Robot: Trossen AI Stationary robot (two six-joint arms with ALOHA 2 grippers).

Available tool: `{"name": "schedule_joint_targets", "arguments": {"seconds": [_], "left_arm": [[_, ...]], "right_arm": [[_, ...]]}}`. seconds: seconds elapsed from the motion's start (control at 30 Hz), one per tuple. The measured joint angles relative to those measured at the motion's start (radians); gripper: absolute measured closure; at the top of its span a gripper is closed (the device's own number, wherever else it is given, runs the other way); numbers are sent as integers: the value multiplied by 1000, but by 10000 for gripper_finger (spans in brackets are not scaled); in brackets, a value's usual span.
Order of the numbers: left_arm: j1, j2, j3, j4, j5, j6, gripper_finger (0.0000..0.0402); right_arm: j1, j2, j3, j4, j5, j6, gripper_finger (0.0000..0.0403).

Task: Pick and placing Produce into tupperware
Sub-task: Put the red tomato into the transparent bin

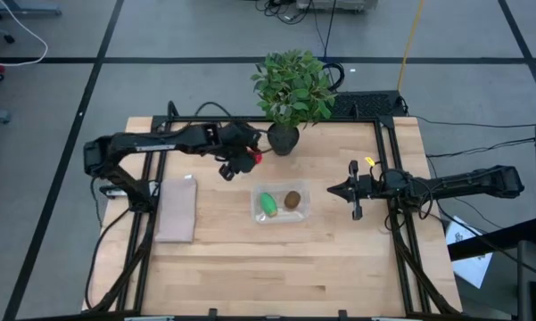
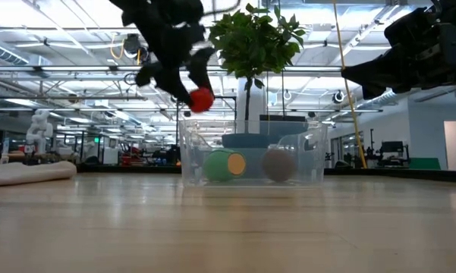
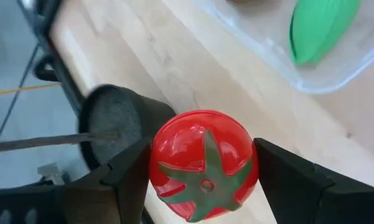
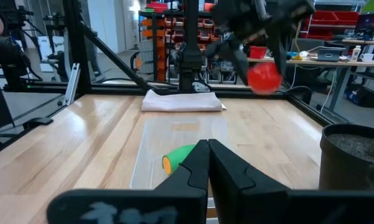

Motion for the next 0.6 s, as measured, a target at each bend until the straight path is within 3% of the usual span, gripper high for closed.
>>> {"name": "schedule_joint_targets", "arguments": {"seconds": [0.2, 0.6], "left_arm": [[4, -100, 0, -17, 31, -139, 147], [-6, -234, 0, -238, 68, -299, 147]], "right_arm": [[0, 0, 0, 6, 0, 8, 403], [0, 0, 0, 7, 0, 8, 403]]}}
